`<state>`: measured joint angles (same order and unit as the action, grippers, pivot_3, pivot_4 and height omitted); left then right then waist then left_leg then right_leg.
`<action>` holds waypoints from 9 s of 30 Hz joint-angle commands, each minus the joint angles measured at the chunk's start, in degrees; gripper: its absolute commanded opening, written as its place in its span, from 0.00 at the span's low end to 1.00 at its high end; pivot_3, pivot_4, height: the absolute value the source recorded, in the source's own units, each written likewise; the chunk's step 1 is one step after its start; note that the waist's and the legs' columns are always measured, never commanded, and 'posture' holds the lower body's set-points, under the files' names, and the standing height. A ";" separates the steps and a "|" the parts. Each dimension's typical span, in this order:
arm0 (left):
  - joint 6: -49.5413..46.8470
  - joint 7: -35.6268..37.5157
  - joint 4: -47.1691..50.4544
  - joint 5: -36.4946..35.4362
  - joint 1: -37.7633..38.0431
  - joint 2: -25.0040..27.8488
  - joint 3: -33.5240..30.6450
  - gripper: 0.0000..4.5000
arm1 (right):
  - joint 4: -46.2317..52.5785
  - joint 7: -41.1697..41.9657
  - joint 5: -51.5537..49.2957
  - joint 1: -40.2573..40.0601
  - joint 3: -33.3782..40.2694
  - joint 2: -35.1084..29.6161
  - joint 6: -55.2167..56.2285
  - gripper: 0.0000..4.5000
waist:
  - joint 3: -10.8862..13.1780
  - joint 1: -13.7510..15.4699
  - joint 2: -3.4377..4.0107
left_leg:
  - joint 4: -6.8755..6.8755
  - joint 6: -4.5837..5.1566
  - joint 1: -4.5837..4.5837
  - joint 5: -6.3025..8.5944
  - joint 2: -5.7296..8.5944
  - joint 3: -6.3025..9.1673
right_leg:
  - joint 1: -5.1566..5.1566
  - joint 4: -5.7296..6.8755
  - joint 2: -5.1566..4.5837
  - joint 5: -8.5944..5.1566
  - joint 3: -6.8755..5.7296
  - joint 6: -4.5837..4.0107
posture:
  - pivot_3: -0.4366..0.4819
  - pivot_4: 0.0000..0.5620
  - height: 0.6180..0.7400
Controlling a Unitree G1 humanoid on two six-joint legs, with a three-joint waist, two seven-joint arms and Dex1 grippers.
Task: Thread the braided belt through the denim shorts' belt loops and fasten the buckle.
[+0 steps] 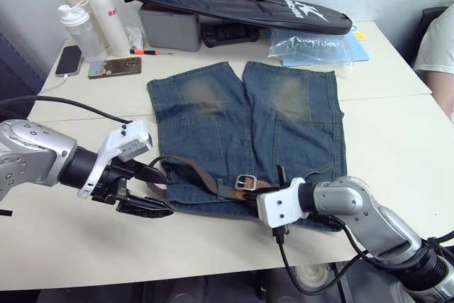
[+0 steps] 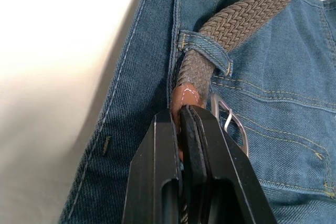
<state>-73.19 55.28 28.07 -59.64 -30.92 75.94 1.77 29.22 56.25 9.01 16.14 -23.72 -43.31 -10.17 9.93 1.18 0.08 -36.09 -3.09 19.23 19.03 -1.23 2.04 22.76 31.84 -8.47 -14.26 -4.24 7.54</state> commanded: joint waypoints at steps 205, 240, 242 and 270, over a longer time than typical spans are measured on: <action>11.26 -13.22 -16.60 37.99 -1.16 -45.49 -2.67 0.00 | 4.00 -17.15 -25.69 -5.31 20.01 10.53 -35.84 0.01 | -0.52 -0.03 0.33 | -0.94 0.61 0.08 0.24 0.05 -0.35 | -0.19 0.14 0.08 0.70 0.53 1.01 | 0.48 0.27 1.00; 4.08 -20.49 -9.94 37.74 -0.96 -44.08 10.86 0.00 | 9.09 -31.71 -32.68 -4.45 23.49 19.05 -48.21 0.01 | -0.37 -2.19 0.31 | 0.34 0.82 1.15 -1.45 2.95 4.70 | -1.61 0.81 -2.40 -0.67 -2.62 1.89 | 0.48 0.27 1.00; 3.51 -21.05 -10.18 37.63 -1.54 -44.49 10.76 0.00 | 9.04 -32.02 -33.37 -4.26 24.01 19.57 -48.94 0.01 | -0.38 -2.92 0.32 | 0.82 1.05 1.01 -1.95 3.91 6.14 | -2.30 1.00 -3.26 -1.17 -3.45 2.43 | 0.48 0.27 1.00; 4.53 -23.58 -11.23 38.73 -4.43 -47.51 14.49 0.00 | 10.97 -31.23 -33.27 -3.86 17.40 16.77 -48.24 0.01 | -0.34 -1.24 0.24 | 0.80 0.42 0.94 -2.15 3.44 4.85 | -1.12 1.13 -2.08 -1.08 -0.78 2.07 | 0.48 0.27 1.00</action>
<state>-70.00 31.41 16.23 -21.28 -33.86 28.89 15.34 37.08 23.58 -23.66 11.69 -4.35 -26.25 -59.83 9.59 -0.05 0.32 -35.29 -2.66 20.17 16.87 2.22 6.89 21.64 32.97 -10.52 -15.34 -4.95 9.61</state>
